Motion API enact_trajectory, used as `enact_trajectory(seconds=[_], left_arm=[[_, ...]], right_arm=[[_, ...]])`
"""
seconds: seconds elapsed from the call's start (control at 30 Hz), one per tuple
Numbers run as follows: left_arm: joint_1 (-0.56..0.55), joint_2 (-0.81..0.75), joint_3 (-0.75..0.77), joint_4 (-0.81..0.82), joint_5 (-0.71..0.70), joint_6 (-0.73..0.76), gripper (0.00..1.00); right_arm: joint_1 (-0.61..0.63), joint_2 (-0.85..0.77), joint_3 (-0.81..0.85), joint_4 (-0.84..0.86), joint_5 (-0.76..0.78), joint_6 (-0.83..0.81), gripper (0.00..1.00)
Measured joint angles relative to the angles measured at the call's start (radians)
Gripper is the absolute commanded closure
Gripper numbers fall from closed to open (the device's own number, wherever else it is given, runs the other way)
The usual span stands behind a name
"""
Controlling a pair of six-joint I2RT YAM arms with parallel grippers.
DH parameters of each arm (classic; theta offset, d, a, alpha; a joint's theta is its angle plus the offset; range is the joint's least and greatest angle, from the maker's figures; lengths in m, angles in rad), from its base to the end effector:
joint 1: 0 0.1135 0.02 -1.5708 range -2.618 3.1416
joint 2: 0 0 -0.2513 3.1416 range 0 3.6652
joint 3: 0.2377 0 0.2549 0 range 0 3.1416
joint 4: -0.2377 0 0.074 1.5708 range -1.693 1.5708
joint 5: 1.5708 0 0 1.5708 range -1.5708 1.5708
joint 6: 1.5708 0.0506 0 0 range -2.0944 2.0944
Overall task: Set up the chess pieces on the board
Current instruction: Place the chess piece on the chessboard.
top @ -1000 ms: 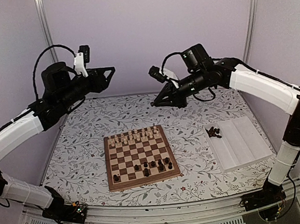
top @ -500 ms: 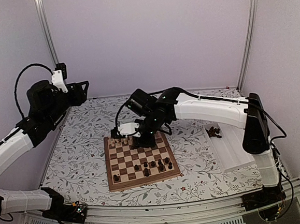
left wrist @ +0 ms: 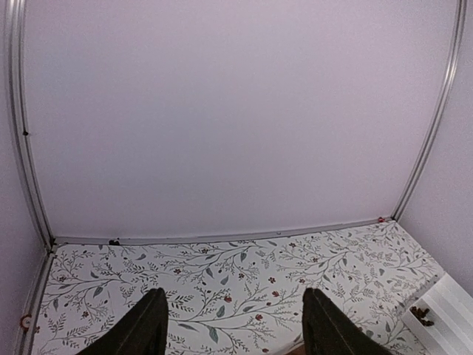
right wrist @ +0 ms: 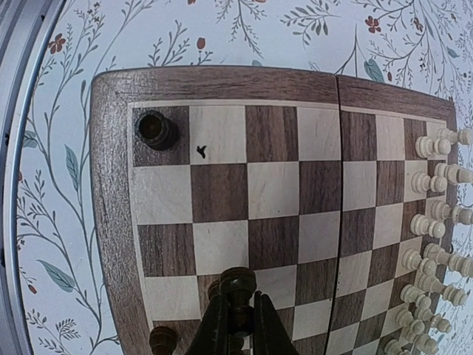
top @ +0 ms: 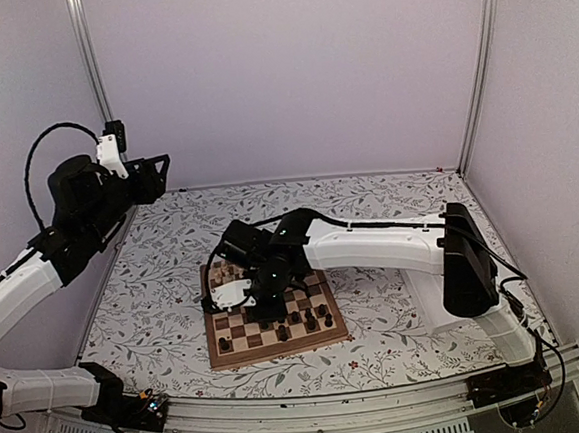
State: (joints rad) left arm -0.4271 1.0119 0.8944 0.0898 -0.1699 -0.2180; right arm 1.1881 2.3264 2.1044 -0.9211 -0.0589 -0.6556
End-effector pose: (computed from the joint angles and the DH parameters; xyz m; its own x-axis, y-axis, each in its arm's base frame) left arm 0.2435 -0.1014 0.3537 -0.0796 -0.1979 -0.9770 0.2430 0.9467 -0.2116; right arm 0.1835 0.4639 0.1871 0.3008 -0.8826 -0.3614 -0.9484 -0.2370 -0.2104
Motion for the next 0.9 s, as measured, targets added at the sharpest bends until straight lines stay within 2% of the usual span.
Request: enact_trajectory(seconds=[0.73,0.9], left_arm=[[0.000,-0.004,0.000,0.000,0.005,0.000,0.37],[0.000,-0.004,0.000,0.000,0.005,0.000,0.36]], right_arm=[[0.023,0.063,0.018,0.000,0.020,0.000,0.91],[0.023,0.066,0.025,0.000,0.020,0.000,0.83]])
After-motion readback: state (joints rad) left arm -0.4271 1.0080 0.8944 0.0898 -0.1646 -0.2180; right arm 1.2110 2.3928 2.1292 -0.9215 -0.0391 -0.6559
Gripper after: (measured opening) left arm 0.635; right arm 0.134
